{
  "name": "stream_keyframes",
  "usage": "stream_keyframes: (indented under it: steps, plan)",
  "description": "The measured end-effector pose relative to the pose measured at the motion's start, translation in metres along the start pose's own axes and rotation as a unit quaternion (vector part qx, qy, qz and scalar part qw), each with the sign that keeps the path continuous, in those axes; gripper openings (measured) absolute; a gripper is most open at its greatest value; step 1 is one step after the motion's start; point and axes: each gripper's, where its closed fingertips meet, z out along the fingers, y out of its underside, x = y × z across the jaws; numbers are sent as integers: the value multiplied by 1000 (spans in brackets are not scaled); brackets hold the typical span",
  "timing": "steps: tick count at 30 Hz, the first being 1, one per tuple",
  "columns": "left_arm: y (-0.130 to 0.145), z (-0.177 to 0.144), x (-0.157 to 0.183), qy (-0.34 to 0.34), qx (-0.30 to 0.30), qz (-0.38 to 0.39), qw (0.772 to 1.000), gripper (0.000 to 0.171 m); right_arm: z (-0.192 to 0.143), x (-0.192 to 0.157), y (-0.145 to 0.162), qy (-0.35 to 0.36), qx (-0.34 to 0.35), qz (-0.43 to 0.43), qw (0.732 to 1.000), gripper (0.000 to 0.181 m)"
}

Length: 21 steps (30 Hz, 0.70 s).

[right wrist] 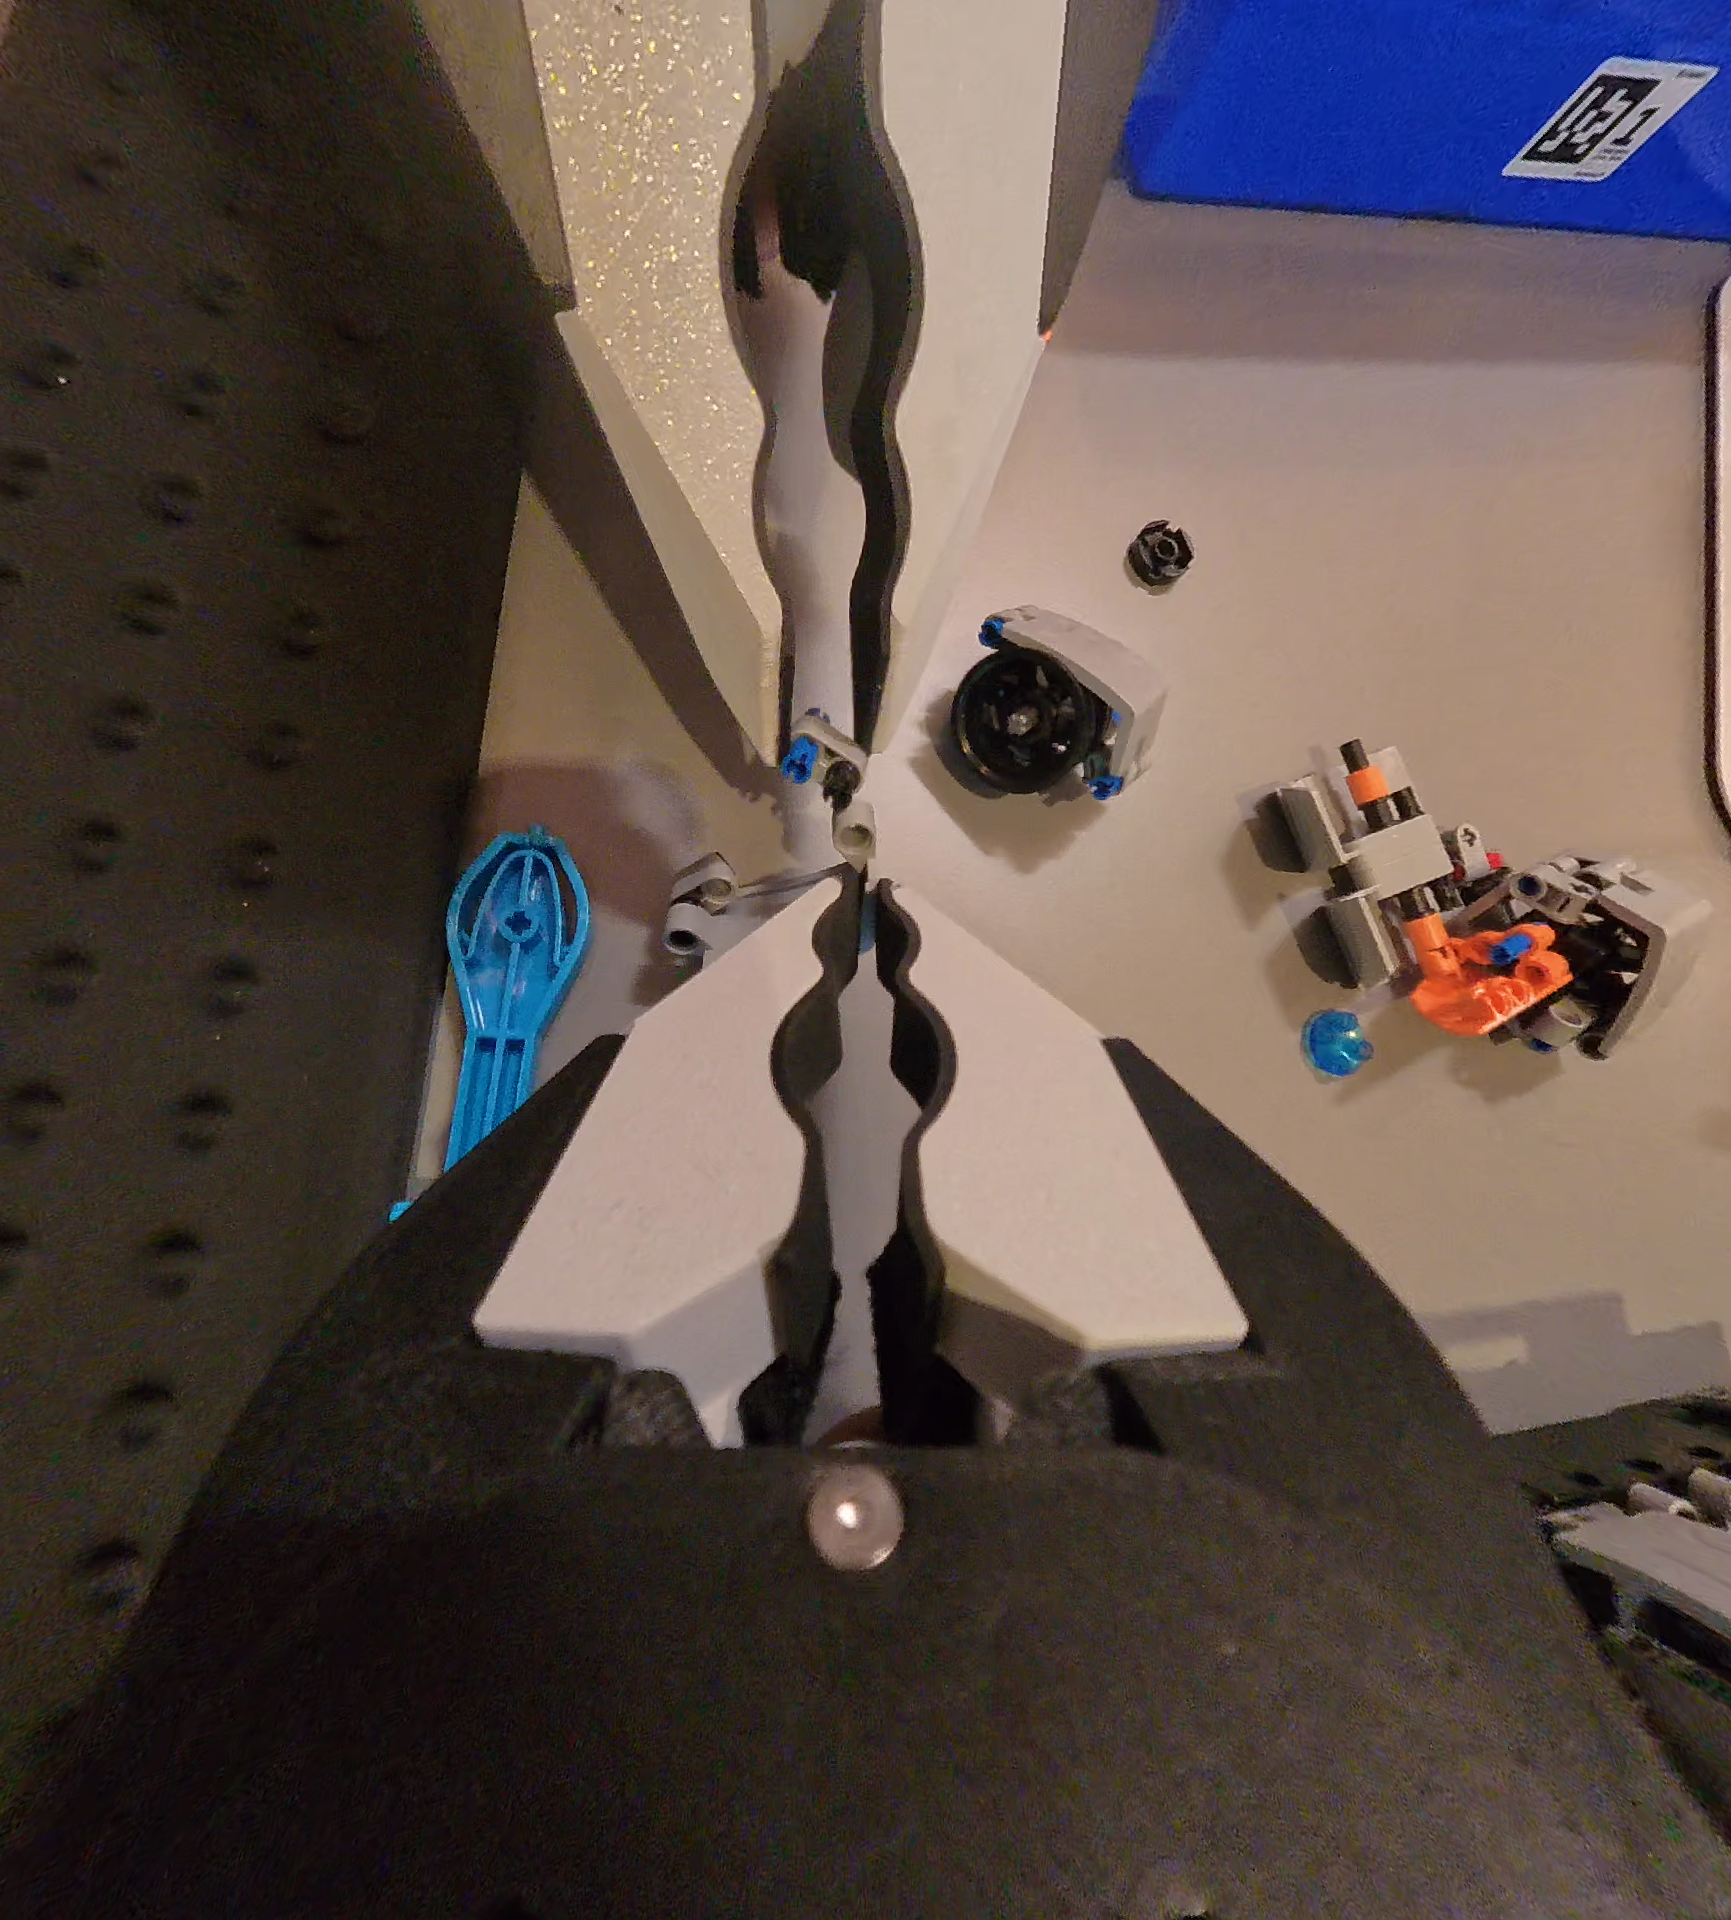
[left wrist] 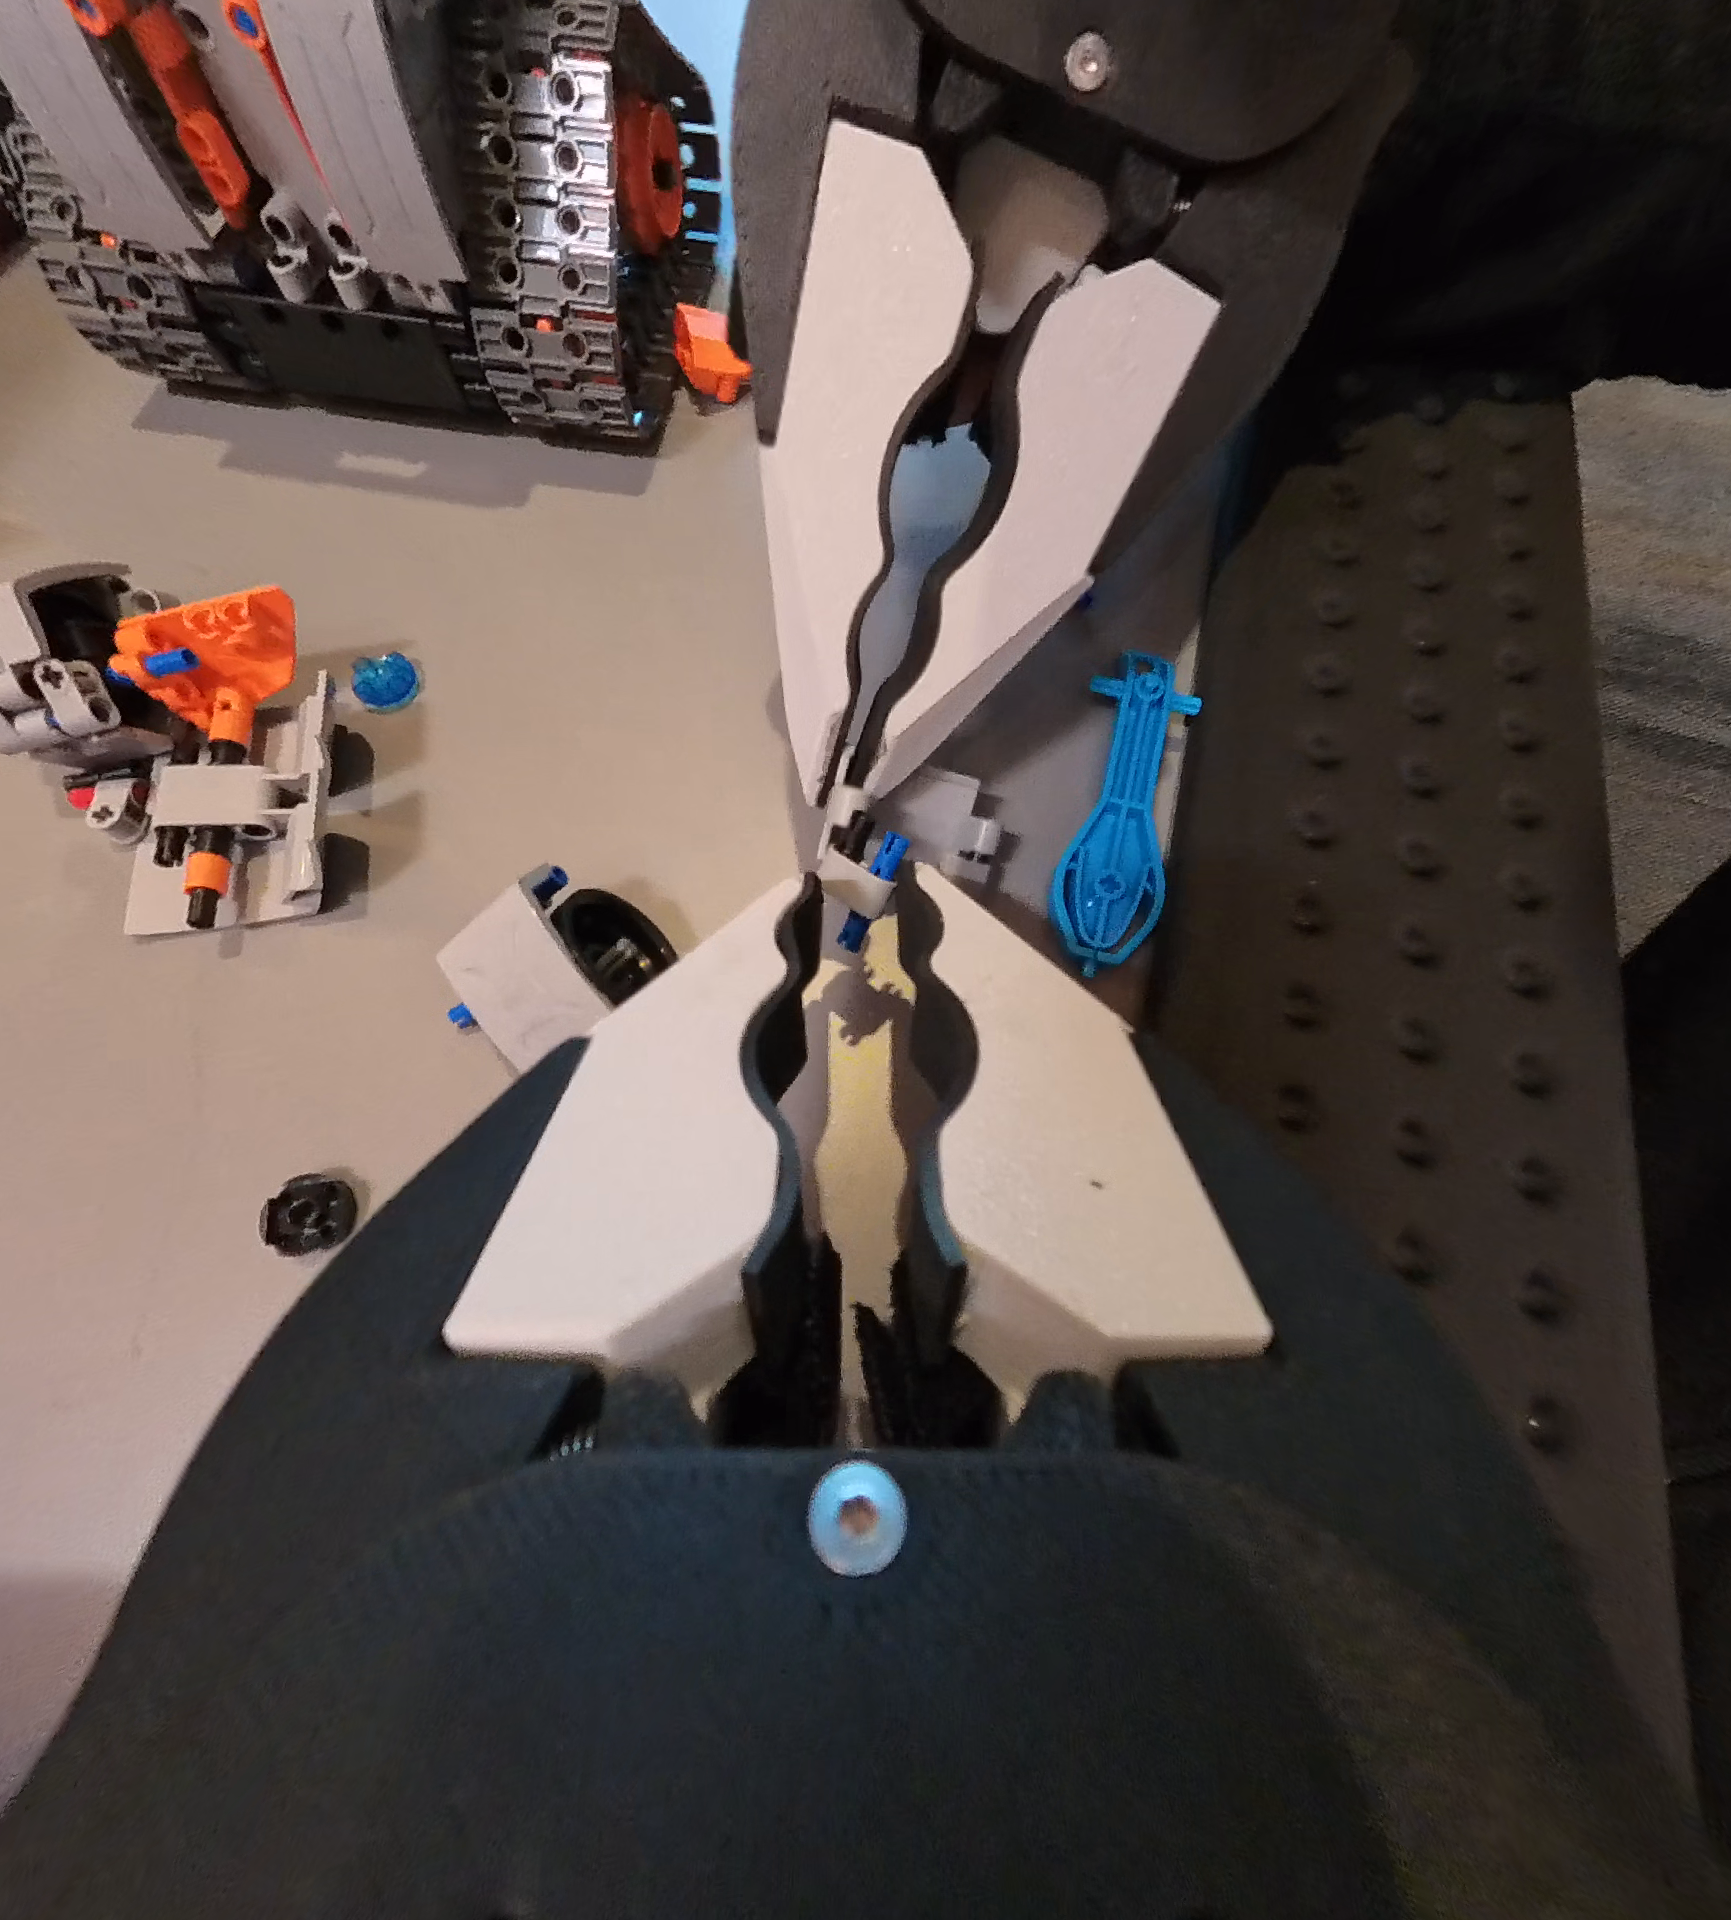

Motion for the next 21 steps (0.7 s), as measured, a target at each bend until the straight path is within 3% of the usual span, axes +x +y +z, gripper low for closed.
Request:
stream_keyframes:
  steps: [9, 21]
  plan:
    - [2, 0, -2, 8, 8, -23, 1000, 5, -2, 4, -3, 10, 12, 4, 1000, 0]
    - [7, 5, -3, -46, -27, 55, 997, 4, -1, 2, 1, 20, -17, -16, 1000, 0]
